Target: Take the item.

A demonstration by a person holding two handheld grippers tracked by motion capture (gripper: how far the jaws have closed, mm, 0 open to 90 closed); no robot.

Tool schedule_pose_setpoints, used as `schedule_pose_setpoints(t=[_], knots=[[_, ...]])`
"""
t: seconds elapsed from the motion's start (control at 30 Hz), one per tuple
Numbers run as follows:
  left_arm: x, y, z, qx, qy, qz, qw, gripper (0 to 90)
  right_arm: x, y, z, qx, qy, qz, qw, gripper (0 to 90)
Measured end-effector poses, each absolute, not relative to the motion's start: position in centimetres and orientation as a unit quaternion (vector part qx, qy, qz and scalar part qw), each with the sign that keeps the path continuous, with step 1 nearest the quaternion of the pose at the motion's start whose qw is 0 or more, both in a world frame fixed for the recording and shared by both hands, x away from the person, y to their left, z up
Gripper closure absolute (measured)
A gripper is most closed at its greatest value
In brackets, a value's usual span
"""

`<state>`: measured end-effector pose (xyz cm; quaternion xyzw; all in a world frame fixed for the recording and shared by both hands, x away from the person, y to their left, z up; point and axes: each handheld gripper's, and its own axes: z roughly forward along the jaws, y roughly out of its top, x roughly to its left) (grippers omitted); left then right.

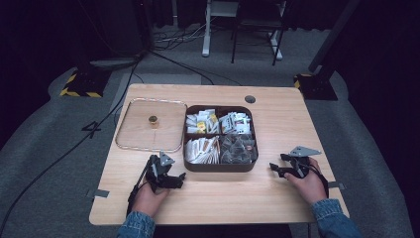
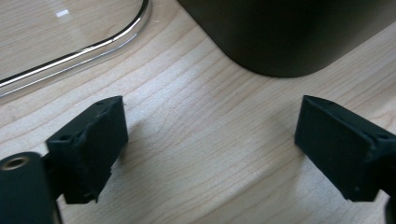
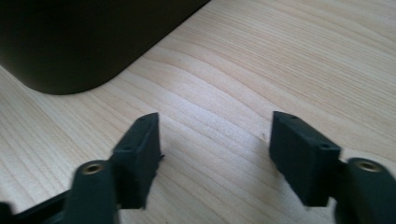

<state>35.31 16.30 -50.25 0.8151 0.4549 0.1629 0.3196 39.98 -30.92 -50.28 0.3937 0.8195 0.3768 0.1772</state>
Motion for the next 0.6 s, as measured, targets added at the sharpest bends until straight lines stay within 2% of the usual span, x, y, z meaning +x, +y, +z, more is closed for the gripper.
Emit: schedule_pose_setpoints(t=[0.27,0.47,0.6], knots=[[35.3,16.5,-50.4,0.813,0.450,0.169,0.329,11.2,39.7,-31.3,-49.4,0.409,0.793,0.419,0.165,41.2],[35.3,16.4,-50.4,0.813,0.451,0.171,0.328,11.3,39.2,-30.7,-48.0,0.428,0.776,0.444,0.132,50.0],[35.3,16.4,-50.4,0.813,0.451,0.171,0.328,11.2,39.1,-30.3,-47.4,0.430,0.771,0.453,0.123,52.0]])
